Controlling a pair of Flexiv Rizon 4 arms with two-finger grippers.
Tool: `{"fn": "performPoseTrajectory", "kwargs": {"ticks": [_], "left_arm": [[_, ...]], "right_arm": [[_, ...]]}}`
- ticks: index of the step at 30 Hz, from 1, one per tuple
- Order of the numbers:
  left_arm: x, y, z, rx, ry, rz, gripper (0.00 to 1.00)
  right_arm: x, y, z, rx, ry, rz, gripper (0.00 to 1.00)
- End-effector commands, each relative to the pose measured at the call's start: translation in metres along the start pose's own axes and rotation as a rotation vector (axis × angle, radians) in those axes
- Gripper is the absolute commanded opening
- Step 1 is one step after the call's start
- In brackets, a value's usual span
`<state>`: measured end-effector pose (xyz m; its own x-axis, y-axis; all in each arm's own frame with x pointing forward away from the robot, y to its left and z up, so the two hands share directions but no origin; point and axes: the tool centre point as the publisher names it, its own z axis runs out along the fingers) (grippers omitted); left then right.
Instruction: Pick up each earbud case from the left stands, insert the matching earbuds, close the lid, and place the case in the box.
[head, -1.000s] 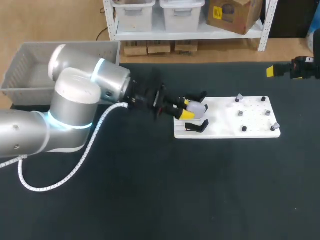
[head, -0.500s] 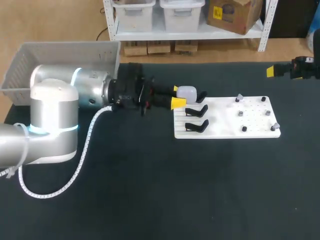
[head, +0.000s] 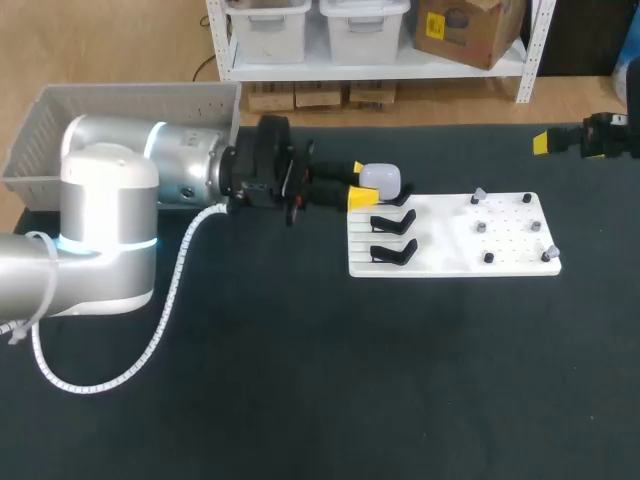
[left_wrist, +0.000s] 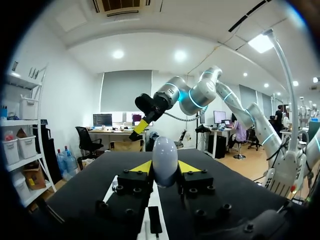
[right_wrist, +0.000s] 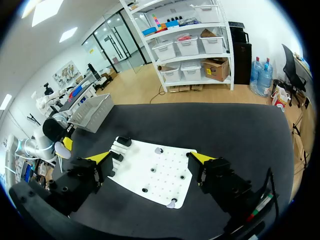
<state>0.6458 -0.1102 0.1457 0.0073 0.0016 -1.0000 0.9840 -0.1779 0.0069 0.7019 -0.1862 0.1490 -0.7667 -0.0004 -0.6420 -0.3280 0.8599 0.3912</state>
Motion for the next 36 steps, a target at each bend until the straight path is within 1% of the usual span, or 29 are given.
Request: {"fn": "performPoseTrajectory", "kwargs": {"ticks": [1,19,21,24,28,32,33,35,36], "left_arm": [[0.004,0.004,-0.002,0.003,-0.011,0.007,0.00],[0.004,0.004,-0.002,0.003,-0.011,0.007,0.00],[0.004,0.004,-0.002,0.003,-0.011,0.007,0.00],[0.004,0.004,-0.002,0.003,-0.011,0.007,0.00],[0.004,0.004,-0.002,0.003,-0.011,0.007,0.00],[0.004,0.004,-0.002,0.003,-0.011,0.007,0.00],[0.005,0.005,0.001,0.013,-0.024,0.007,0.00],[0.006,0.007,0.007,0.026,-0.047,0.015,0.00],[0.007,0.008,0.011,0.035,-0.043,0.018,0.00]], "right_arm": [[0.000,0.000,-0.001,0.003,0.000,0.000,1.00],[0.000,0.000,-0.001,0.003,0.000,0.000,1.00],[0.002,0.012,-0.007,-0.023,-0.025,-0.024,1.00],[0.008,0.030,-0.021,-0.042,-0.037,-0.075,1.00],[0.023,0.057,-0.036,-0.052,-0.012,-0.143,1.00],[0.039,0.080,-0.046,-0.058,0.001,-0.172,1.00],[0.043,0.086,-0.048,-0.063,0.005,-0.180,1.00],[0.050,0.095,-0.051,-0.036,0.014,-0.200,1.00],[0.053,0.100,-0.052,-0.035,0.016,-0.201,1.00]]}}
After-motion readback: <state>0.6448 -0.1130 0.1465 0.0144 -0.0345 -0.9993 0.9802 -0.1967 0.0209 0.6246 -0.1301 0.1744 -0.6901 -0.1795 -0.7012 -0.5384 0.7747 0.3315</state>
